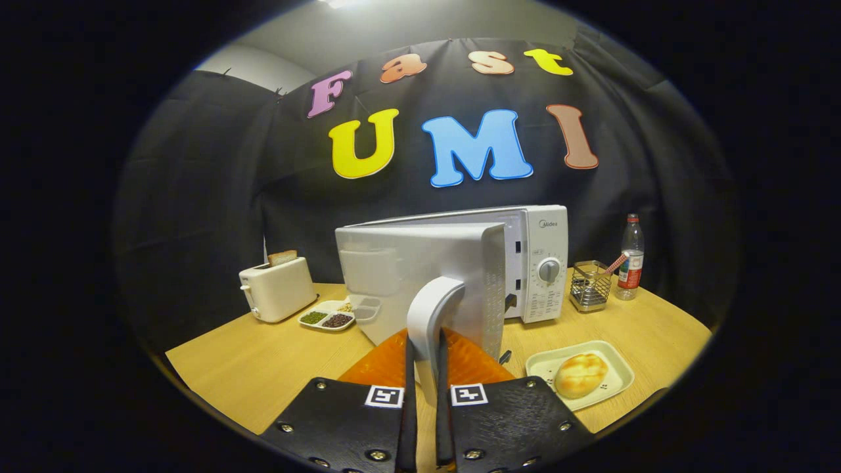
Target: Open the microwave, put the food inside, and close the microwave door.
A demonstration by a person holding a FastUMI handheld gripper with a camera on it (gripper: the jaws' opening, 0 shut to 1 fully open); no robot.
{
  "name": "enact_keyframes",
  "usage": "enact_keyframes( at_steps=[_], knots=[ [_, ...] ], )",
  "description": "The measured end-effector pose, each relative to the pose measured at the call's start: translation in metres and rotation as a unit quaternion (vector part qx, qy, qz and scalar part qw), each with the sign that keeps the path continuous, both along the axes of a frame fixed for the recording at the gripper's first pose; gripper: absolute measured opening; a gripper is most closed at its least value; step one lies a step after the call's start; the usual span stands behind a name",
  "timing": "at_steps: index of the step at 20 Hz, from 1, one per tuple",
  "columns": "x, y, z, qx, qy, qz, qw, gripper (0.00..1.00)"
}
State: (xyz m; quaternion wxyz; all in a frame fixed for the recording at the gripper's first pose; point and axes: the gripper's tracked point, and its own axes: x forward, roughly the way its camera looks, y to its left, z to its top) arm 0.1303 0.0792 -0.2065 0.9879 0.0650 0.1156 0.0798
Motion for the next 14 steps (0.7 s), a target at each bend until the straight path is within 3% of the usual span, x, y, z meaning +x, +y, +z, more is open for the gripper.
enact_keyframes(
  at_steps=[10, 14],
  knots=[
    [-0.054, 0.119, 0.008, -0.015, -0.036, 0.002, 0.999, 0.11],
    [-0.063, 0.154, 0.008, -0.044, -0.054, -0.025, 0.997, 0.11]
  ],
)
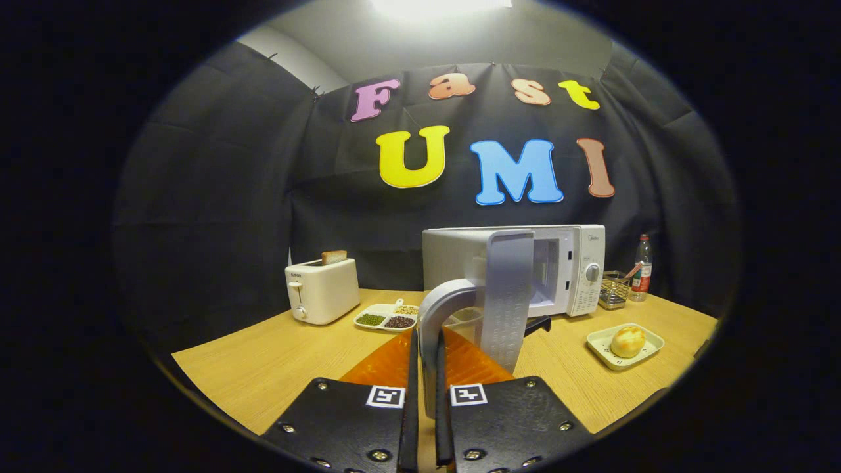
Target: Open the microwave, put the food inside, and close the microwave door.
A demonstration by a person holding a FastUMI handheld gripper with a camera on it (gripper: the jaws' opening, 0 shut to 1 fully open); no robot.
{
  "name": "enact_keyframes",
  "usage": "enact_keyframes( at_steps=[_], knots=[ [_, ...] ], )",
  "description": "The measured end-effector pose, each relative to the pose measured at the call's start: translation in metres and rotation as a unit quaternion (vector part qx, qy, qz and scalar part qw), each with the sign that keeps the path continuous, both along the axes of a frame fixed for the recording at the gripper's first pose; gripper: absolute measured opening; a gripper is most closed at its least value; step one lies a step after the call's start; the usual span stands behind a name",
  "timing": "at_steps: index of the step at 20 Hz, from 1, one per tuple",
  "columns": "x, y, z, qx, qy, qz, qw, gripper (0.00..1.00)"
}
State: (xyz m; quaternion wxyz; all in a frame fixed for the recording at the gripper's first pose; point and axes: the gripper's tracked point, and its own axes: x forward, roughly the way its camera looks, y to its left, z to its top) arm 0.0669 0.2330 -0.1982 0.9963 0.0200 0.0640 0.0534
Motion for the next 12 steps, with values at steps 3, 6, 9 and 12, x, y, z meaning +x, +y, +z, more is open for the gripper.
enact_keyframes(
  at_steps=[3, 6, 9, 12],
  knots=[
    [-0.005, 0.023, 0.0, -0.003, -0.006, -0.014, 1.0, 0.11],
    [-0.02, 0.054, 0.004, -0.002, -0.017, 0.019, 1.0, 0.11],
    [-0.037, 0.061, 0.003, 0.013, -0.005, 0.061, 0.998, 0.1],
    [-0.056, 0.05, 0.031, 0.037, -0.019, 0.105, 0.994, 0.1]
  ],
)
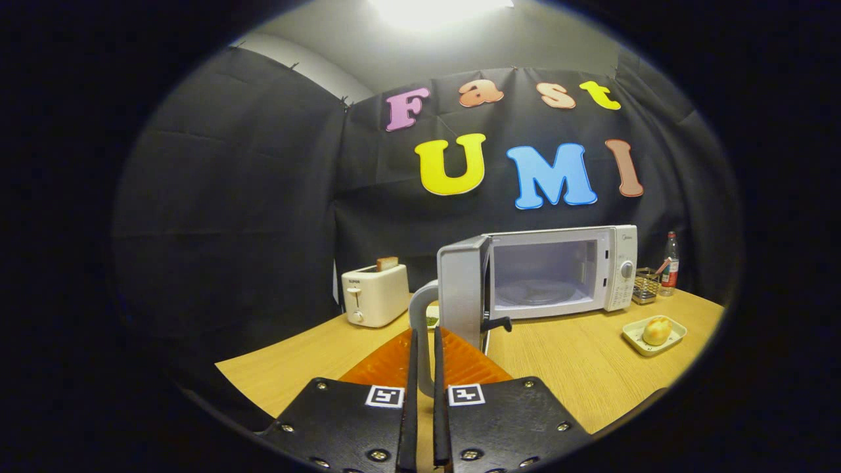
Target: Open the microwave, put the food inside, and close the microwave door.
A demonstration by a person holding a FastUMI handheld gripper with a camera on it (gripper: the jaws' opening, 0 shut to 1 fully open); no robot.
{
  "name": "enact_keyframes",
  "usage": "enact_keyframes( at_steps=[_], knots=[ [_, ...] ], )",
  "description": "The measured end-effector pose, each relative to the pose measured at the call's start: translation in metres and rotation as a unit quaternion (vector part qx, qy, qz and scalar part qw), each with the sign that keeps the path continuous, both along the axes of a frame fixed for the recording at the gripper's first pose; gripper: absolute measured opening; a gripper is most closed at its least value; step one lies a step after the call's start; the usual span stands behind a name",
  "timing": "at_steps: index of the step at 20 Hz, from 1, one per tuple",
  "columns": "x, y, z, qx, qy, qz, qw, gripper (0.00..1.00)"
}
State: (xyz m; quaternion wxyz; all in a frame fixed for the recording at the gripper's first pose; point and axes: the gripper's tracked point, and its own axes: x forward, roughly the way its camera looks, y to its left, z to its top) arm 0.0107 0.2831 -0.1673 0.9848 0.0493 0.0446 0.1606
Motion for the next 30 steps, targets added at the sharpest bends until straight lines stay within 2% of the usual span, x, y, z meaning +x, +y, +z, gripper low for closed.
enact_keyframes(
  at_steps=[3, 6, 11, 12, 13, 14, 15, 16, 17, 18, 22, 30],
  knots=[
    [0.003, -0.048, 0.013, -0.005, -0.004, -0.003, 1.0, 0.1],
    [0.016, -0.11, 0.011, -0.02, 0.008, -0.025, 0.999, 0.1],
    [0.062, -0.244, -0.014, -0.087, 0.026, -0.116, 0.989, 0.1],
    [0.071, -0.265, -0.021, -0.091, 0.03, -0.132, 0.987, 0.14],
    [0.079, -0.284, -0.029, -0.097, 0.04, -0.144, 0.984, 0.14],
    [0.084, -0.298, -0.039, -0.099, 0.05, -0.147, 0.983, 0.18],
    [0.088, -0.307, -0.046, -0.097, 0.058, -0.148, 0.983, 0.28],
    [0.093, -0.32, -0.054, -0.098, 0.066, -0.154, 0.981, 0.43],
    [0.099, -0.333, -0.061, -0.105, 0.076, -0.161, 0.978, 0.45],
    [0.104, -0.342, -0.07, -0.111, 0.089, -0.167, 0.976, 0.56],
    [0.13, -0.37, -0.109, -0.107, 0.154, -0.169, 0.968, 0.89],
    [0.155, -0.402, -0.176, -0.088, 0.272, -0.186, 0.94, 0.9]
  ],
)
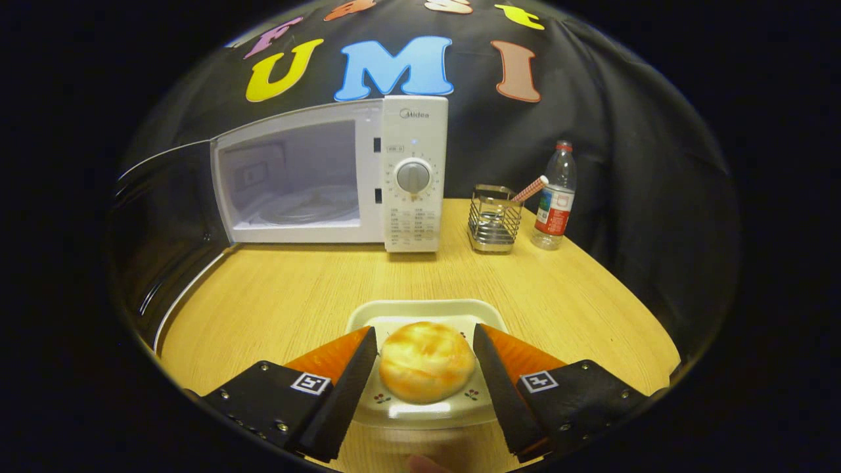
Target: Open the microwave, put the food inside, and close the microwave door.
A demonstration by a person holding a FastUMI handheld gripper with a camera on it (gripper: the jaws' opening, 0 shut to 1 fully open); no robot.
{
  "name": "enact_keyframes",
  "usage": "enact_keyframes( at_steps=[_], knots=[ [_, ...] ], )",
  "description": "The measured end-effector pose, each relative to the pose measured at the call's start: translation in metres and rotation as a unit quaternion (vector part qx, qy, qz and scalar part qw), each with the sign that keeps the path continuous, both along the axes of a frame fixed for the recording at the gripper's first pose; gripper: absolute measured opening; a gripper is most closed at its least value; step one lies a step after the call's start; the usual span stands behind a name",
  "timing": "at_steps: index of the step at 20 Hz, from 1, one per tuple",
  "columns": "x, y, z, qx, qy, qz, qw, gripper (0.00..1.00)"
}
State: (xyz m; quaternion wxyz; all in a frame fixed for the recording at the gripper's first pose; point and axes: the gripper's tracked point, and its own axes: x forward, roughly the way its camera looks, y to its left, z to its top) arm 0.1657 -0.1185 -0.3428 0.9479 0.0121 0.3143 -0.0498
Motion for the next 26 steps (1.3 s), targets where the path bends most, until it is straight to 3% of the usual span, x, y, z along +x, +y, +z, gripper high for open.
enact_keyframes(
  at_steps=[4, 9, 14, 15, 20, 26],
  knots=[
    [-0.003, 0.0, -0.023, 0.016, 0.042, 0.003, 0.999, 0.92],
    [-0.002, 0.008, -0.014, 0.065, 0.012, 0.002, 0.998, 0.79],
    [-0.007, 0.04, 0.018, 0.094, -0.051, 0.03, 0.994, 0.78],
    [-0.006, 0.049, 0.024, 0.106, -0.061, 0.034, 0.992, 0.7],
    [0.004, 0.1, 0.059, 0.18, -0.097, 0.057, 0.977, 0.7],
    [0.05, 0.158, 0.084, 0.256, -0.117, 0.065, 0.957, 0.7]
  ],
)
